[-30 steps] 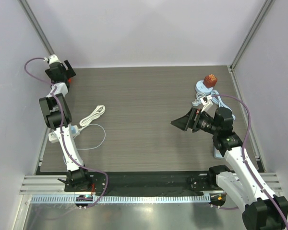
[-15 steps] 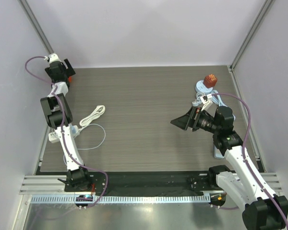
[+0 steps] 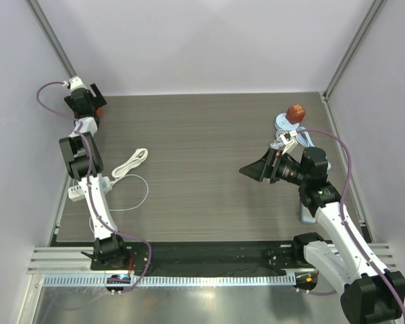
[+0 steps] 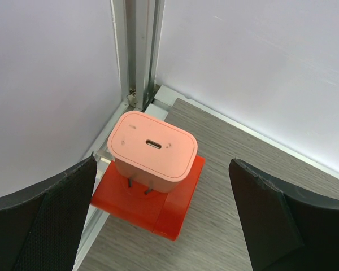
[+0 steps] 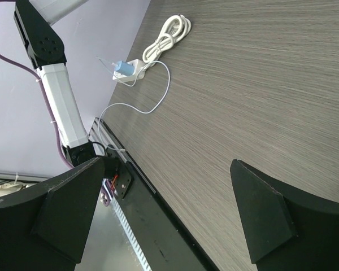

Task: Pull the plug off the socket

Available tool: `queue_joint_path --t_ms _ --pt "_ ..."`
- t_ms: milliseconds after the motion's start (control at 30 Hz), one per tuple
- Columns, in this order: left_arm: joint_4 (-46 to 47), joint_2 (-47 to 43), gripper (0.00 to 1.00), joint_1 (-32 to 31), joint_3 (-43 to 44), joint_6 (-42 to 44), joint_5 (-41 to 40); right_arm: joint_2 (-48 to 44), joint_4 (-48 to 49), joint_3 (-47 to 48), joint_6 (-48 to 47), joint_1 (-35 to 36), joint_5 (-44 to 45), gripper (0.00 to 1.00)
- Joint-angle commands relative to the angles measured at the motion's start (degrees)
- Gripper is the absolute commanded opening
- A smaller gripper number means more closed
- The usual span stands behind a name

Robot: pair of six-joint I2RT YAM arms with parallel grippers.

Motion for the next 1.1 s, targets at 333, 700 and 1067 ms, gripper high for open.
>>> queue_joint_path --t_ms 333,700,1067 --pt "6.4 1.7 0.77 1.2 2.7 -1.6 4.5 1.5 2.1 2.8 0.4 -0.1 -0.4 1.00" --pt "4.1 -0.4 0.54 0.8 0.5 0.8 4.8 0.8 2.2 3.2 0.5 0.0 -0.4 1.00" --pt "-2.6 -7.1 0.40 -3.2 -7.3 4.5 5.1 1.0 -1.9 2.8 -1.4 0.2 3.8 1.00"
